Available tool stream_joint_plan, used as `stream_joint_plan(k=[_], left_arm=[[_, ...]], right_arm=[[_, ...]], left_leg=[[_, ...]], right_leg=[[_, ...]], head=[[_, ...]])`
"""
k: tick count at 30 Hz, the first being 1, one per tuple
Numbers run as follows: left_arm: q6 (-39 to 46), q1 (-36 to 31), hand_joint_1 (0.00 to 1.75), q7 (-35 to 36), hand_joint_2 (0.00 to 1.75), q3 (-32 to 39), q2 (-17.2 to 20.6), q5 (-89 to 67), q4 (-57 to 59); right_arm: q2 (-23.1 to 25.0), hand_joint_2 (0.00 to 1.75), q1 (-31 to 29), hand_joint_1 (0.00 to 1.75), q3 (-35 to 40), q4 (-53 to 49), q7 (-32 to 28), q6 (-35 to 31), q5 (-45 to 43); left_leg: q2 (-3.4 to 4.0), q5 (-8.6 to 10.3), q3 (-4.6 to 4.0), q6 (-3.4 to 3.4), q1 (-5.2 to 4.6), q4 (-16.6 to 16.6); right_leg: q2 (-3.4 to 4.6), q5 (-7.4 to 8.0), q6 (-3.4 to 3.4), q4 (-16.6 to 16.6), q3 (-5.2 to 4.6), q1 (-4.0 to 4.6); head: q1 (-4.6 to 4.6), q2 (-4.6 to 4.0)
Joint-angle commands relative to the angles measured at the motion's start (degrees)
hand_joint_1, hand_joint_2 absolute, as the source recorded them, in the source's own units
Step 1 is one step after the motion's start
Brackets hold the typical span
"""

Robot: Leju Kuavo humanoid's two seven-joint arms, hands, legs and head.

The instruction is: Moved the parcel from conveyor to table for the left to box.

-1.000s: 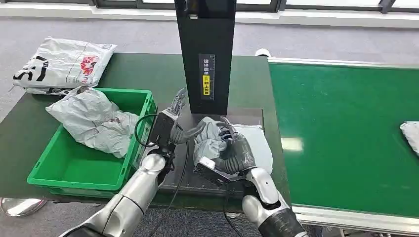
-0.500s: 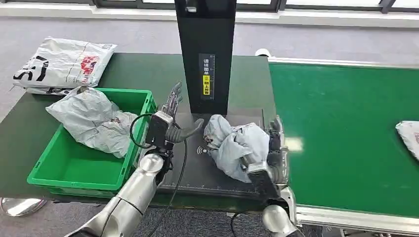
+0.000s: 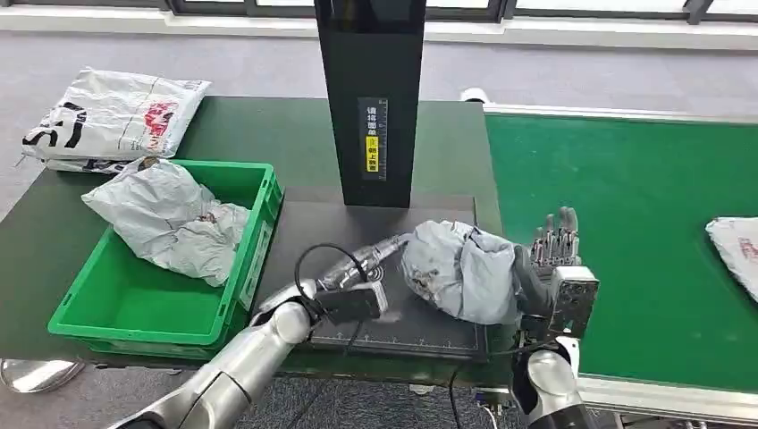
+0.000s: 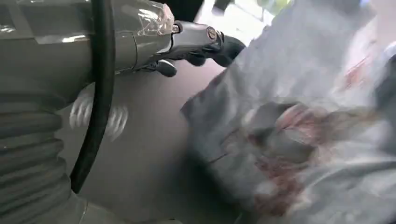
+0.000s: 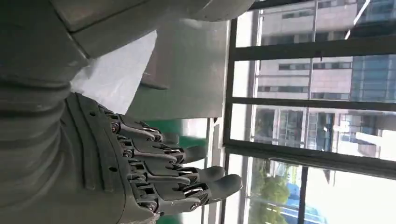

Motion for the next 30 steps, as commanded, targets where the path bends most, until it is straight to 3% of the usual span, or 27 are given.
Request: stream_joint_plan(k=[1, 4, 8, 15, 16, 20, 24, 27, 30], left_arm=[[-4.7, -4.2, 0.0, -1.7, 1.75, -13.5, 3.7, -6.7, 11.1], [-2.9, -4.4, 0.0, -2.3, 1.75, -12.3, 3.0, -7.1, 12.2], [-8.4, -4.1, 0.0, -5.9, 1.75, -14.4, 3.9, -8.3, 12.6], [-1.3, -3.3, 0.0, -3.4, 1.75, -10.0, 2.7, -7.3, 10.8], [-1.0, -3.2, 1.75, -3.2, 1.75, -9.1, 2.5, -6.6, 10.6], [1.0, -2.3, 1.75, -2.8, 1.75, -7.1, 2.5, -5.5, 8.6], [4.3, -0.4, 1.75, -4.4, 1.75, 1.2, 1.5, 2.6, 3.1], [-0.6, 0.1, 1.75, -5.3, 1.75, 7.7, 0.6, 13.3, -1.3], [-2.5, -0.3, 1.75, -5.0, 1.75, 8.9, 0.7, 16.5, -3.1]], right_arm=[[0.2, 1.75, -5.1, 0.0, -5.6, 8.3, 1.3, 1.0, 0.7], [-0.2, 1.75, -5.3, 0.0, -5.7, 9.7, 2.9, 1.9, 2.0], [-0.4, 1.75, -7.0, 0.0, -4.4, 12.9, 4.4, 3.2, 3.9], [-0.1, 1.75, -4.9, 0.0, -3.5, 11.5, 4.7, 4.0, 5.5], [-0.1, 1.75, -4.9, 0.0, -3.5, 11.4, 4.8, 3.8, 5.7], [-0.1, 1.75, -4.1, 0.0, -3.6, 10.3, 5.0, 3.5, 6.0], [0.1, 1.75, -2.8, 0.0, -4.7, 8.9, 4.9, 3.2, 5.6], [0.2, 1.75, -3.0, 0.0, -4.8, 10.3, 4.1, 3.2, 5.1], [0.3, 1.75, -3.1, 0.0, -4.9, 11.1, 3.5, 3.0, 4.5]], left_leg=[[0.01, 0.02, 0.19, -0.01, 0.04, -0.1], [0.12, 0.0, 0.26, -0.01, 0.04, -0.2], [0.1, 0.0, 0.19, 0.0, 0.05, -0.1], [0.02, -0.02, 0.14, 0.0, 0.06, -0.1], [0.04, -0.02, 0.2, 0.0, 0.08, -0.1], [0.03, -0.02, 0.14, -0.01, 0.07, -0.1], [0.05, 0.0, 0.18, -0.01, 0.05, -0.1], [0.06, -0.02, 0.18, -0.01, 0.08, -0.1], [0.02, 0.0, 0.01, 0.0, 0.04, 0.0]], right_leg=[[-0.01, 0.01, -0.06, -0.1, 0.2, 0.05], [0.09, 0.05, -0.05, -0.2, 0.24, 0.05], [0.11, 0.04, -0.03, -0.1, 0.17, 0.07], [0.0, 0.0, -0.03, -0.1, 0.17, 0.07], [0.02, 0.01, -0.04, -0.2, 0.24, 0.09], [0.02, 0.01, -0.03, -0.1, 0.17, 0.08], [0.04, 0.03, -0.05, -0.1, 0.19, 0.06], [0.05, 0.02, -0.05, -0.2, 0.19, 0.09], [0.02, 0.01, -0.03, 0.0, 0.02, 0.05]], head=[[0.0, 0.0], [0.0, 0.0], [-0.02, 0.0], [0.0, 0.0], [0.0, 0.0], [-0.02, 0.0], [0.0, 0.0], [0.0, 0.0], [0.0, 0.0]])
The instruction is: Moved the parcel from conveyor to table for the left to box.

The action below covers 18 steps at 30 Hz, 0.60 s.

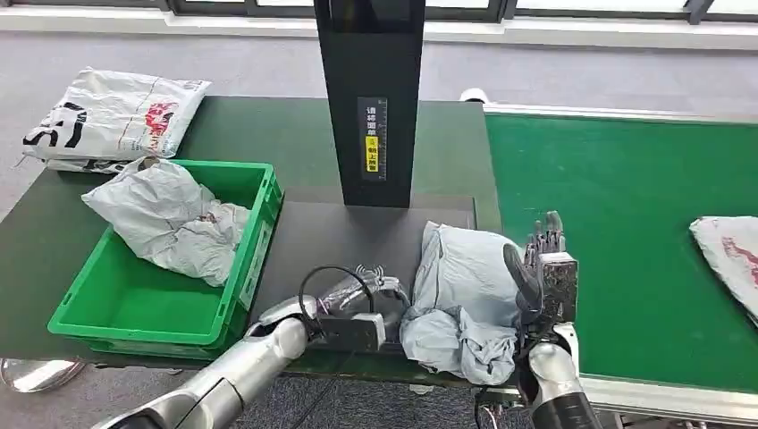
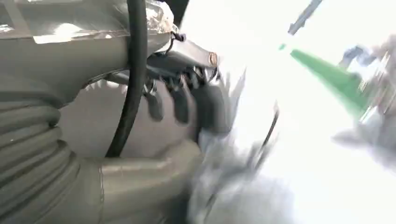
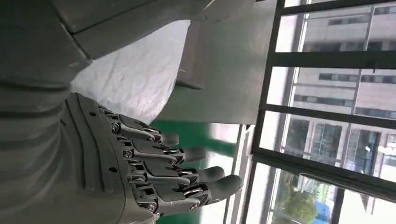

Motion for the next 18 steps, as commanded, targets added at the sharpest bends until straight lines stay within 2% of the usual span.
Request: stream_joint_plan(k=[1, 5, 9, 13, 16, 17, 18], left_arm=[[-5.7, 0.2, 1.75, -0.2, 1.75, 13.3, -1.2, 11.8, -7.1], [-9.5, 0.2, 1.75, 0.3, 1.75, 16.4, -1.8, 22.8, -11.7], [-8.1, -0.2, 1.75, 4.3, 1.75, 16.6, -0.9, 27.6, -17.0], [-5.1, -0.5, 1.75, 3.3, 1.75, 19.3, -1.1, 30.1, -18.3], [-2.9, -2.2, 1.75, 7.4, 1.75, 20.3, 0.8, 30.5, -20.4], [-4.4, -2.4, 1.01, 9.1, 1.75, 19.3, 1.6, 29.9, -20.4], [-5.3, -1.9, 0.0, 9.6, 1.75, 17.8, 2.5, 27.3, -20.8]], right_arm=[[0.3, 1.75, -1.1, 0.0, -2.8, 3.8, -1.0, -0.3, -1.3], [0.0, 1.75, -1.4, 0.0, -2.7, 4.4, -2.2, -0.5, -2.4], [0.0, 1.75, -1.2, 0.0, -2.9, 4.0, -2.4, -0.5, -3.1], [0.2, 1.75, -1.1, 0.0, -3.0, 3.8, -2.4, -0.7, -3.2], [0.3, 1.75, -0.5, 0.0, -3.2, 3.0, -2.3, -0.7, -3.1], [0.3, 1.75, -0.4, 0.0, -3.3, 3.0, -2.3, -0.7, -3.0], [0.3, 1.75, -0.5, 0.0, -3.4, 3.0, -2.1, -0.8, -2.7]], left_leg=[[0.06, -0.02, 0.09, 0.01, 0.04, 0.0], [0.07, -0.02, 0.08, 0.01, 0.03, 0.0], [0.03, -0.02, 0.01, 0.0, 0.06, 0.0], [0.06, -0.01, 0.15, 0.0, 0.06, -0.1], [0.1, -0.03, 0.1, 0.0, 0.07, 0.0], [0.08, -0.02, 0.03, -0.01, 0.08, 0.0], [0.12, -0.02, 0.09, -0.02, 0.05, 0.0]], right_leg=[[0.06, 0.01, -0.03, -0.1, 0.1, 0.05], [0.06, 0.02, -0.02, -0.1, 0.09, 0.04], [0.02, 0.01, -0.03, 0.0, 0.04, 0.06], [0.05, 0.03, -0.05, -0.1, 0.16, 0.06], [0.08, 0.02, -0.06, -0.1, 0.1, 0.08], [0.07, 0.03, -0.04, -0.1, 0.05, 0.08], [0.11, 0.02, -0.05, -0.1, 0.08, 0.06]], head=[[0.02, 0.0], [0.02, 0.0], [0.02, 0.0], [0.02, 0.0], [0.02, 0.0], [0.02, 0.0], [0.02, 0.0]])
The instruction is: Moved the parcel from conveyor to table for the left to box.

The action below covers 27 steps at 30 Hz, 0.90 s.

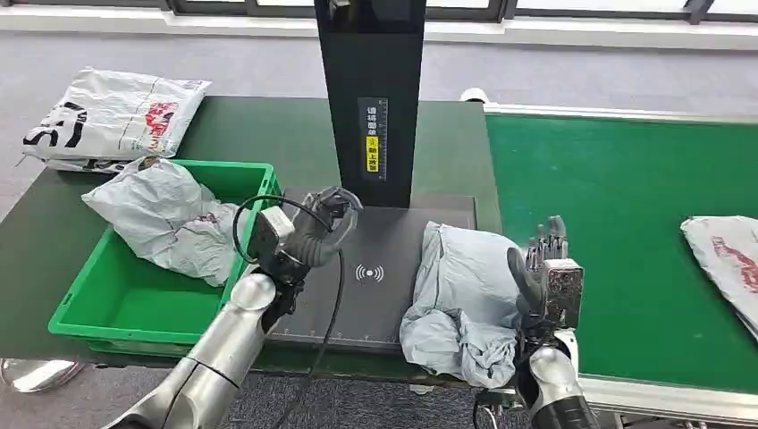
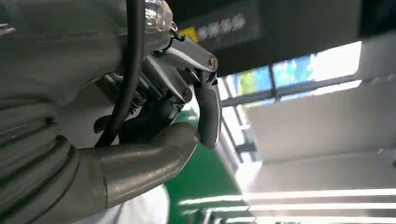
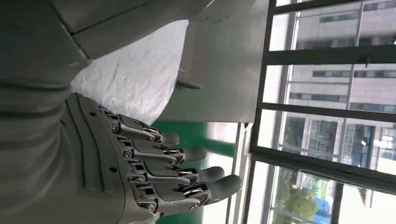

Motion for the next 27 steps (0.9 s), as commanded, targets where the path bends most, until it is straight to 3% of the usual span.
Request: stream_joint_plan(k=[1, 5, 18, 19, 21, 22, 27], left_arm=[[-0.8, -2.1, 0.0, 6.6, 1.75, 2.1, 3.8, -3.8, -3.9], [-3.9, 1.2, 0.0, 9.1, 1.75, -4.3, 3.9, -9.7, -4.0], [-4.5, 1.2, 0.0, 9.5, 1.75, -5.6, 4.0, -11.0, -3.6], [-6.7, 1.1, 0.0, 10.0, 1.75, -8.3, 4.3, -12.9, -3.1], [-5.6, 1.0, 0.0, 9.8, 1.75, -9.9, 3.6, -15.3, -2.1], [-4.1, 0.4, 0.0, 9.5, 1.75, -10.3, 3.1, -16.2, -1.2], [9.3, -2.5, 0.0, 9.9, 1.75, 0.3, -0.6, -9.0, 1.7]], right_arm=[[0.3, 1.75, -0.8, 0.0, -3.2, 2.6, 0.9, -0.3, 0.9], [0.3, 1.75, -1.0, 0.0, -3.0, 3.3, 4.2, -0.5, 3.3], [0.2, 1.75, -1.3, 0.0, -3.2, 4.2, 5.5, 0.7, 3.3], [-0.5, 1.75, -2.0, 0.0, -2.7, 6.7, 11.7, 7.7, 1.6], [-1.7, 1.75, -3.4, 0.0, -0.3, 11.2, 13.3, 10.7, 5.8], [-2.1, 1.75, -4.3, 0.0, 1.6, 13.8, 13.8, 15.7, 8.4], [-0.9, 1.75, -5.1, 0.0, 9.1, 14.4, 10.9, 16.3, 19.9]], left_leg=[[0.12, -0.02, 0.14, -0.02, 0.07, -0.1], [0.08, -0.01, 0.2, 0.0, 0.02, -0.1], [-0.01, 0.01, 0.11, 0.0, 0.01, -0.1], [0.01, 0.01, 0.18, -0.01, 0.05, -0.1], [-0.01, 0.02, 0.19, 0.01, 0.04, -0.1], [-0.01, 0.0, 0.16, 0.02, 0.04, -0.1], [0.11, -0.02, 0.17, 0.01, 0.1, -0.1]], right_leg=[[0.11, 0.03, -0.07, -0.1, 0.12, 0.08], [0.06, 0.02, -0.04, -0.1, 0.18, 0.03], [-0.01, 0.0, -0.04, -0.1, 0.11, 0.02], [0.0, 0.03, -0.06, -0.2, 0.19, 0.06], [-0.02, 0.03, -0.03, -0.2, 0.21, 0.05], [-0.01, 0.02, -0.01, -0.1, 0.18, 0.06], [0.1, 0.06, -0.05, -0.2, 0.19, 0.11]], head=[[0.0, 0.0], [0.0, 0.0], [-0.02, 0.0], [0.0, 0.0], [-0.02, 0.0], [0.0, 0.0], [0.0, 0.0]])
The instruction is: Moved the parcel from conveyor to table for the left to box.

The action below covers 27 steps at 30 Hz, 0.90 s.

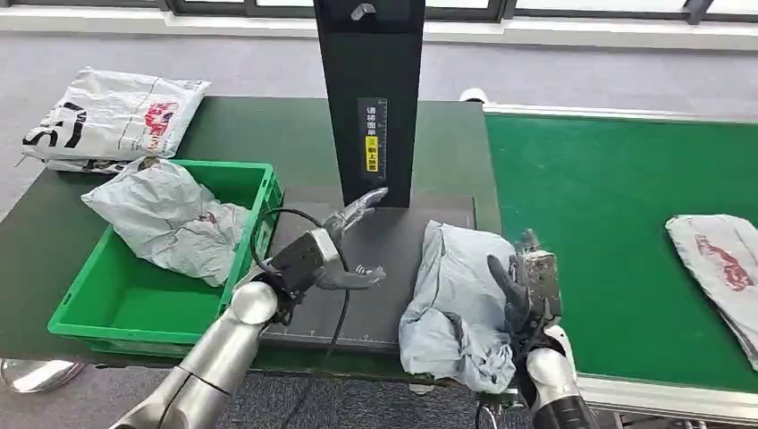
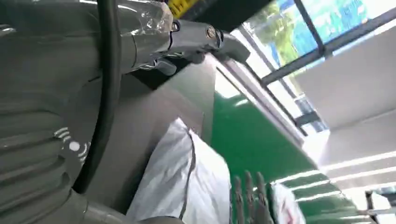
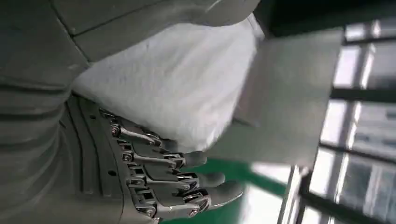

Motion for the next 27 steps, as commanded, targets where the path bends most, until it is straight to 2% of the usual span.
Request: stream_joint_plan(k=[1, 3, 6, 18, 27], left_arm=[[14.9, -5.5, 0.0, 0.8, 1.75, 7.0, -3.1, 8.7, 7.6], [17.6, -6.9, 0.0, -0.1, 1.75, 9.3, -3.4, 11.6, 9.5], [18.5, -8.8, 0.0, -1.4, 1.75, 12.4, -3.6, 16.9, 12.5], [19.8, -9.8, 0.0, -2.3, 1.75, 13.0, -3.6, 18.2, 13.9], [20.0, -12.1, 0.0, -3.5, 1.75, 12.4, -4.1, 19.5, 17.2]], right_arm=[[-0.2, 1.75, -4.2, 0.0, 9.4, 10.0, -1.5, 3.6, 12.2], [0.9, 1.75, -4.7, 0.0, 10.4, 9.1, -2.5, 2.6, 14.2], [2.4, 1.75, -6.6, 0.0, 11.4, 8.1, -2.9, 4.5, 13.7], [2.8, 1.75, -8.2, 0.0, 12.8, 8.7, -5.3, 5.4, 13.2], [5.7, 1.75, -13.2, 0.0, 22.7, 9.3, -6.6, 4.3, 16.2]], left_leg=[[0.14, -0.02, 0.09, 0.0, 0.07, 0.0], [0.31, -0.02, 0.18, -0.03, 0.12, -0.1], [0.46, 0.0, 0.18, -0.06, 0.09, -0.1], [0.32, 0.14, 0.15, -0.19, 0.11, -0.1], [0.39, 0.14, 0.06, -0.23, 0.12, -0.1]], right_leg=[[0.1, 0.04, -0.05, -0.1, 0.08, 0.08], [0.24, 0.09, -0.08, -0.1, 0.13, 0.13], [0.37, 0.15, -0.16, -0.1, 0.05, 0.16], [0.25, 0.2, -0.22, -0.1, 0.09, 0.28], [0.35, 0.23, -0.27, 0.0, -0.06, 0.25]], head=[[0.0, 0.0], [0.0, 0.0], [0.0, 0.0], [-0.02, 0.0], [-0.02, 0.0]])
